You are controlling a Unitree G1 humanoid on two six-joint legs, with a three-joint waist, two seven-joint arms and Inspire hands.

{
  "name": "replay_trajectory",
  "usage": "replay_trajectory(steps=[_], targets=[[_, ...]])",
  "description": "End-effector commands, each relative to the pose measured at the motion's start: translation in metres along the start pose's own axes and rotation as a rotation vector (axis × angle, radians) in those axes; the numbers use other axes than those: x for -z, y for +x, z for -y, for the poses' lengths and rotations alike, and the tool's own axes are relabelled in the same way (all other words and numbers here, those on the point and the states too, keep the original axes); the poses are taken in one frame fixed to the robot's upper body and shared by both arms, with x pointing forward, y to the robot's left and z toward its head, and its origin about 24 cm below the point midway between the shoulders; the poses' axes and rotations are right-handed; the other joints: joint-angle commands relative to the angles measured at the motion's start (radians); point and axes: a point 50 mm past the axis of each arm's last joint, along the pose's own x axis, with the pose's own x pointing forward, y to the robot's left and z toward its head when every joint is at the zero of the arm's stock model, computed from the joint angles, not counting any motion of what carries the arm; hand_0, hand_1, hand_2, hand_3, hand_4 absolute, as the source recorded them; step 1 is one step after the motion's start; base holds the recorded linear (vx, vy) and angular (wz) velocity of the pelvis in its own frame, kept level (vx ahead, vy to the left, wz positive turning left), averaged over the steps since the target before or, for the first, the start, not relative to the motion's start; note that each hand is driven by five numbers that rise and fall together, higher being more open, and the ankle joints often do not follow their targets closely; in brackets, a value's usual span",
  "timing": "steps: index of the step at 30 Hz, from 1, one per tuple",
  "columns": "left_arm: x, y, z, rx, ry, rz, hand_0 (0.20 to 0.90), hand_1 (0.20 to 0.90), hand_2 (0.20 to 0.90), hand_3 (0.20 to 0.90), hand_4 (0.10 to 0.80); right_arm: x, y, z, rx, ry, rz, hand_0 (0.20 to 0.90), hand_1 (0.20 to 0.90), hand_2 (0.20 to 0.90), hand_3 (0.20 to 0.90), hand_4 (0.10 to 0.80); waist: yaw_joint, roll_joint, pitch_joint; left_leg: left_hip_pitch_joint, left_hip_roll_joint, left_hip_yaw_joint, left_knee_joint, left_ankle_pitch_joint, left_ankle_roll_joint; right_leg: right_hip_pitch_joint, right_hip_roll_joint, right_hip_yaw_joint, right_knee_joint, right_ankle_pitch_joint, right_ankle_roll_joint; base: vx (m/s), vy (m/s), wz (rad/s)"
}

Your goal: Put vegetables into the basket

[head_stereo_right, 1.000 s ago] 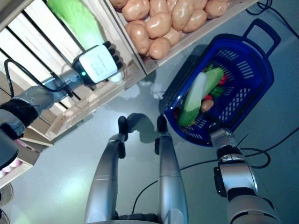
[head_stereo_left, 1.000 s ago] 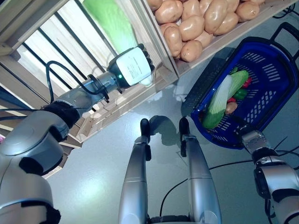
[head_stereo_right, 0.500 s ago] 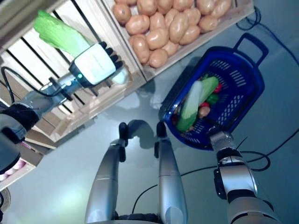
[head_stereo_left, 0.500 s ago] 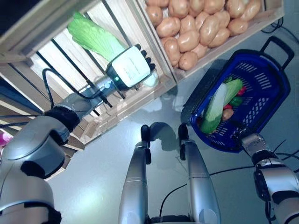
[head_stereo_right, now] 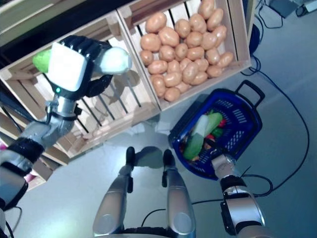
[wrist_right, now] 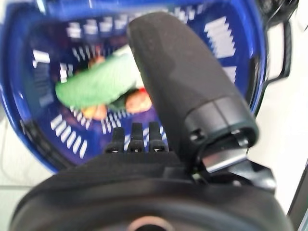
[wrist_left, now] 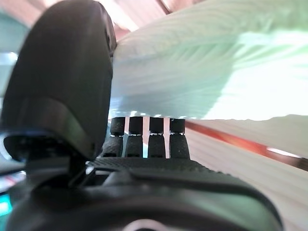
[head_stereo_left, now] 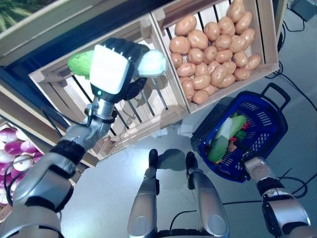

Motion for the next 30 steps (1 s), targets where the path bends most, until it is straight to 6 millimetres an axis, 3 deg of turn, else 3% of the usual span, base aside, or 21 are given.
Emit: replay_trajectory(steps=[1,6,10,13,18,21,27,30], targets=[[-0.015,0.014,-0.036,-0.468,-0.254,-0.150,0.300,0.300,0.300,0.300,0.400,0.016,0.002,0.055,0.189,-0.072,0.082,0.900,0.900,0.900,0.900,0.800,0.038,-0.028,-0.162,0.027,-0.050,-0.008,-0.027,-0.040,0.014,0.130,-0.026,-0.048,-0.189,0.098,-0.004,0.119,0.031,0.23],[-0.033,-0.015,-0.048,-0.540,-0.533,-0.332,0.300,0.300,0.300,0.300,0.400,0.049,-0.006,0.083,0.226,-0.060,0.026,0.900,0.900,0.900,0.900,0.800,0.055,-0.045,-0.234,0.131,-0.046,-0.026,-0.095,-0.038,0.016,0.246,-0.033,-0.062,-0.279,0.118,0.008,0.151,0.017,0.14],[-0.033,-0.034,-0.049,-0.536,-0.814,-0.547,0.300,0.300,0.300,0.300,0.400,0.069,-0.013,0.099,0.265,-0.099,-0.003,0.900,0.900,0.900,0.900,0.800,0.059,-0.051,-0.283,0.185,-0.042,-0.030,-0.118,-0.041,0.019,0.304,-0.037,-0.074,-0.311,0.128,0.013,0.143,0.022,0.09],[-0.033,-0.047,-0.043,-0.509,-0.951,-0.664,0.300,0.300,0.300,0.300,0.400,0.078,-0.016,0.102,0.280,-0.120,-0.020,0.900,0.900,0.900,0.900,0.800,0.061,-0.053,-0.309,0.215,-0.040,-0.027,-0.121,-0.045,0.020,0.335,-0.040,-0.078,-0.326,0.136,0.015,0.131,0.022,0.10],[-0.038,-0.087,-0.010,-0.435,-1.536,-1.072,0.300,0.300,0.300,0.300,0.400,0.099,-0.023,0.106,0.310,-0.168,-0.065,0.900,0.900,0.900,0.900,0.800,0.068,-0.048,-0.359,0.263,-0.038,-0.011,-0.113,-0.061,0.027,0.387,-0.052,-0.088,-0.343,0.148,0.018,0.111,0.035,0.01],[-0.053,-0.095,0.003,-0.447,-1.819,-1.159,0.300,0.300,0.300,0.300,0.400,0.102,-0.023,0.105,0.314,-0.216,-0.056,0.900,0.900,0.900,0.900,0.800,0.069,-0.044,-0.369,0.285,-0.043,-0.006,-0.102,-0.072,0.034,0.403,-0.058,-0.089,-0.337,0.150,0.019,0.072,0.043,-0.03],[-0.070,-0.101,0.019,-0.431,-2.032,-1.331,0.300,0.300,0.300,0.300,0.400,0.097,-0.021,0.104,0.307,-0.264,-0.024,0.900,0.900,0.900,0.900,0.800,0.060,-0.037,-0.393,0.327,-0.052,-0.004,-0.108,-0.087,0.048,0.426,-0.066,-0.077,-0.335,0.154,0.026,0.061,0.024,-0.03],[-0.079,-0.098,0.024,-0.311,-2.116,-1.333,0.300,0.300,0.300,0.300,0.400,0.098,-0.022,0.106,0.287,-0.291,-0.029,0.900,0.900,0.900,0.900,0.800,0.052,-0.032,-0.410,0.342,-0.052,0.001,-0.114,-0.093,0.052,0.432,-0.068,-0.070,-0.339,0.156,0.030,0.053,0.014,-0.05]])
